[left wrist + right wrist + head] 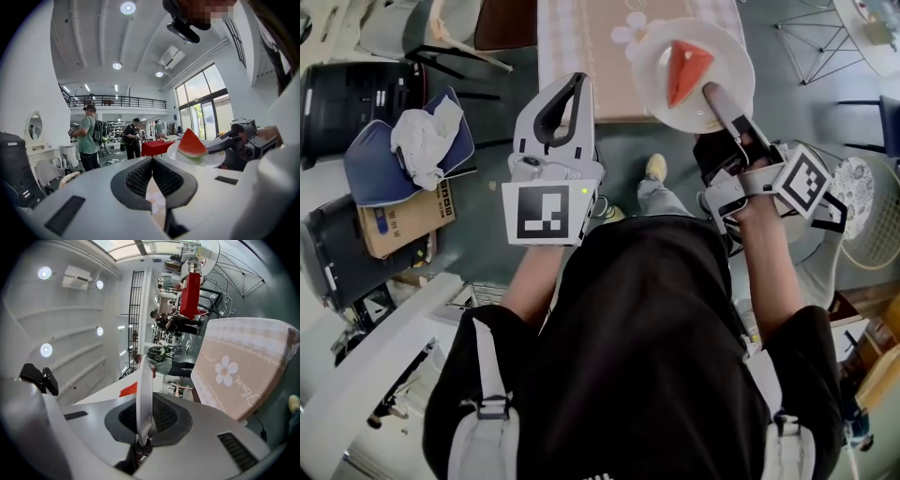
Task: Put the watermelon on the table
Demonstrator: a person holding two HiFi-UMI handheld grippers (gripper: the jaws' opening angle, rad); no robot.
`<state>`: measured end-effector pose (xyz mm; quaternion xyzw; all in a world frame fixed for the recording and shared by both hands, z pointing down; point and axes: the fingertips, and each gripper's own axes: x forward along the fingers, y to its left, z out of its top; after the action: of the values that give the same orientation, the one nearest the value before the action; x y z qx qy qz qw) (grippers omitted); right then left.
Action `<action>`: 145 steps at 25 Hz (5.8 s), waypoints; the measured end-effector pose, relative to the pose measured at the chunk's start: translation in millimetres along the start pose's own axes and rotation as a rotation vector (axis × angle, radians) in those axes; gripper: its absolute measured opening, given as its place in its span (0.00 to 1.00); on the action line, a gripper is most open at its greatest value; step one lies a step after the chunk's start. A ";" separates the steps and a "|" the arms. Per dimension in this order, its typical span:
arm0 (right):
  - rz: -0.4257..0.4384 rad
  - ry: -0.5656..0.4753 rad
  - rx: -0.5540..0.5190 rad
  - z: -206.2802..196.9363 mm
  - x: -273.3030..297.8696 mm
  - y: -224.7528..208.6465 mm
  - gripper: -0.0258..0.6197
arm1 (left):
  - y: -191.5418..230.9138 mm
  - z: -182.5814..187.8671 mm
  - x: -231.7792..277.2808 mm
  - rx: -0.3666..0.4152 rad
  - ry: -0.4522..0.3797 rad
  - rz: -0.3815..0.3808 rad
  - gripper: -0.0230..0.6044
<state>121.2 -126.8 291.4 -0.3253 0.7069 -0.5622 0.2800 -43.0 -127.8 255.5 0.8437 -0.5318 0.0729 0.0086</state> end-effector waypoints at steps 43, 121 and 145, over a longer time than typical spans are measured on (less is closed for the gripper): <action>0.072 0.087 0.071 61.9 12.3 -15.7 0.07 | -33.5 22.8 58.8 0.051 0.005 0.072 0.06; -0.027 -0.097 0.041 99.1 196.1 -38.0 0.07 | 128.9 -2.7 203.8 -0.068 0.005 -0.162 0.06; -0.032 -0.088 0.077 125.6 191.5 -74.4 0.07 | 120.3 -23.1 238.7 -0.056 0.086 -0.162 0.06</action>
<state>106.7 -363.7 331.8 -0.3499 0.6664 -0.5788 0.3139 -52.6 -391.9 302.3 0.8794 -0.4627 0.0933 0.0611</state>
